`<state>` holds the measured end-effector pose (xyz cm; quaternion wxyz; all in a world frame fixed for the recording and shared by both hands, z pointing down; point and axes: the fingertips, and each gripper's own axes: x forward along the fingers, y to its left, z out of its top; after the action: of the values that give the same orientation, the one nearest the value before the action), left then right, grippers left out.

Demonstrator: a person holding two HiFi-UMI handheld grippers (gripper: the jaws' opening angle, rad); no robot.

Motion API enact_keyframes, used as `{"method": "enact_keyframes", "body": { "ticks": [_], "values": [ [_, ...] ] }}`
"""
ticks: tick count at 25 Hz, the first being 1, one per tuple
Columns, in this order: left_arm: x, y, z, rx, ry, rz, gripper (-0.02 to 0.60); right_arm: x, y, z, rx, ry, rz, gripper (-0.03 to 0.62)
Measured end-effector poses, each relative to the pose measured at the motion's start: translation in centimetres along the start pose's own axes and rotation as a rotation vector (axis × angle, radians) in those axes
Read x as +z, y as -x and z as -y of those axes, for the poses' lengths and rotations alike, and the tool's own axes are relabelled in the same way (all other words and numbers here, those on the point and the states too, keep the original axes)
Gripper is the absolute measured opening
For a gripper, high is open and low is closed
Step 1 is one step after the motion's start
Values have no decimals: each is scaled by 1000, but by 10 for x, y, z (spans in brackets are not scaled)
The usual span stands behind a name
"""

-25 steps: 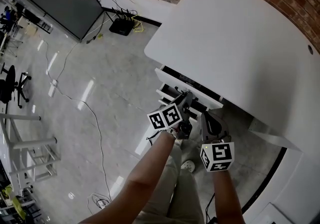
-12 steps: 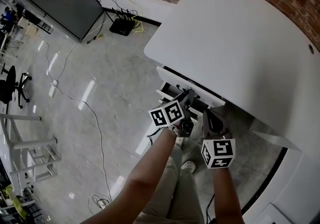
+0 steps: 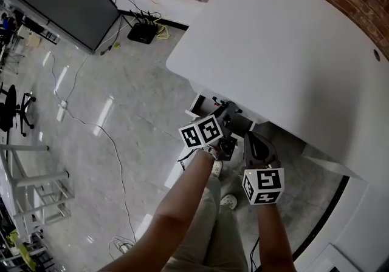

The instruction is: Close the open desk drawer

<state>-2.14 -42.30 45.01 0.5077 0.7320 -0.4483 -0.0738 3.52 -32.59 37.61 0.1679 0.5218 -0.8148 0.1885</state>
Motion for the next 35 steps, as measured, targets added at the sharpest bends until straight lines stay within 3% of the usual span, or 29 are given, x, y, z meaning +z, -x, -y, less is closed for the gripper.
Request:
{"method": "enact_keyframes", "body": {
  "ticks": [23, 35],
  "values": [
    [17, -32, 11, 16, -31, -2, 75, 1, -5, 8, -1, 9, -6, 12],
    [17, -14, 19, 36, 16, 56, 84, -1, 27, 0, 13, 17, 22, 12]
  ]
}}
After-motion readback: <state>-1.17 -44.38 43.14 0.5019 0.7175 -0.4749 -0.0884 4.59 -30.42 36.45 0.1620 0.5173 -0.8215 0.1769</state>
